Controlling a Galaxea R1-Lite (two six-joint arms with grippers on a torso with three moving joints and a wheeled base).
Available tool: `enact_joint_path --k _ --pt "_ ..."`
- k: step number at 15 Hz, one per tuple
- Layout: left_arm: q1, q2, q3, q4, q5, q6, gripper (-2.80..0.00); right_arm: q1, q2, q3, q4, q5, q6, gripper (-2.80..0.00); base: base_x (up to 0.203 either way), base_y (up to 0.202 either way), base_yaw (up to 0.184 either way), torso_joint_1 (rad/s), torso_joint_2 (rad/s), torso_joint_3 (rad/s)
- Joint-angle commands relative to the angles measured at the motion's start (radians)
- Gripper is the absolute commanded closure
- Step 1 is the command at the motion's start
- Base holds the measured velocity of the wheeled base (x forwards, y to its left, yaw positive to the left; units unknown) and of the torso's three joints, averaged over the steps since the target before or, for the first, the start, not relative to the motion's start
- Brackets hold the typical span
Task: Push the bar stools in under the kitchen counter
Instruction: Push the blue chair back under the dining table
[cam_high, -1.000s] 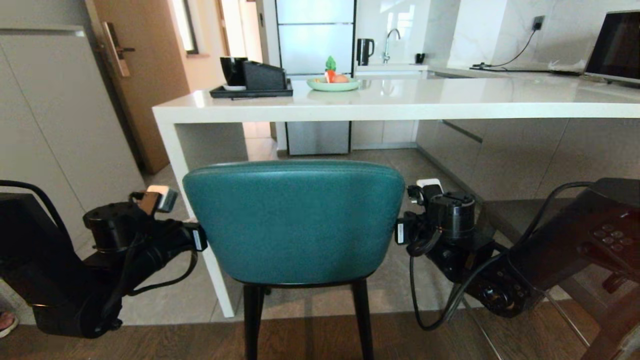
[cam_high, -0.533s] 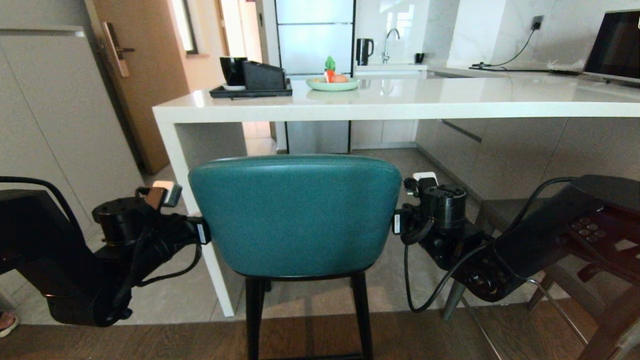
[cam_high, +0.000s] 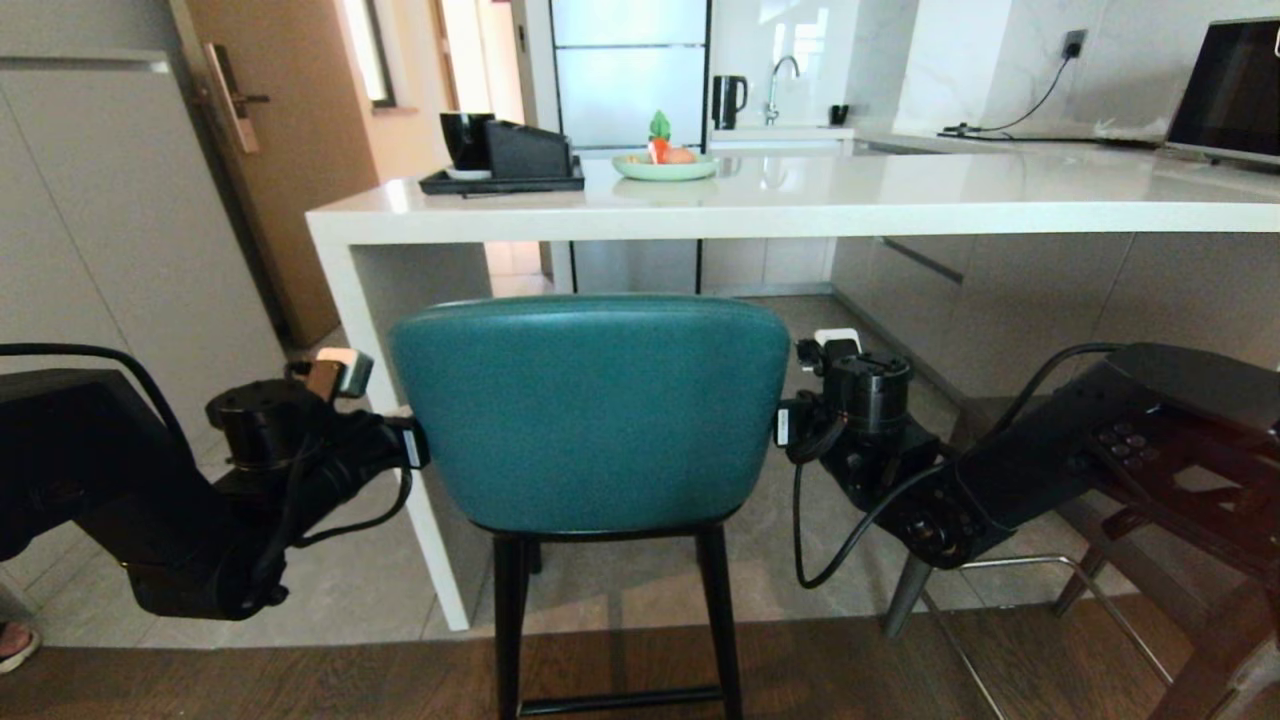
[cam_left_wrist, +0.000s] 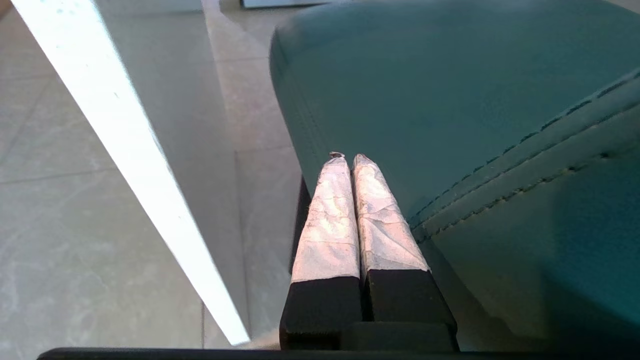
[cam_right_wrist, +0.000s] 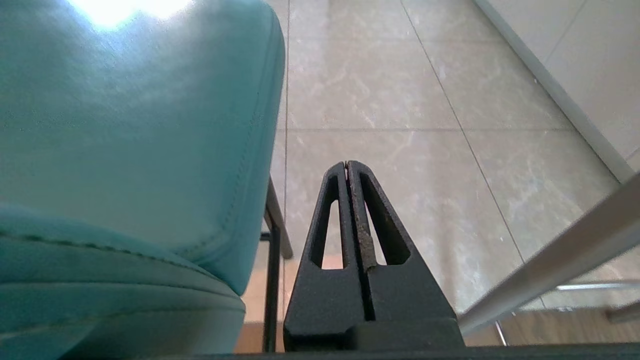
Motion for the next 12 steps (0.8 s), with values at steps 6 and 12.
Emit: enact_joint_path --k 6,12 --pt "-0.016 0.013 -0.078 0.063 0.038 0.001 0.00 0.003 0.017 -0.080 0.026 -0.003 0.002 0.00 0.000 0.000 0.000 0.000 0.00 0.000" --pt "-0.010 0.031 -0.079 0.064 0.038 0.003 0.00 0.012 0.046 -0.108 0.028 -0.003 0.002 0.00 0.000 0.000 0.000 0.000 0.00 0.000"
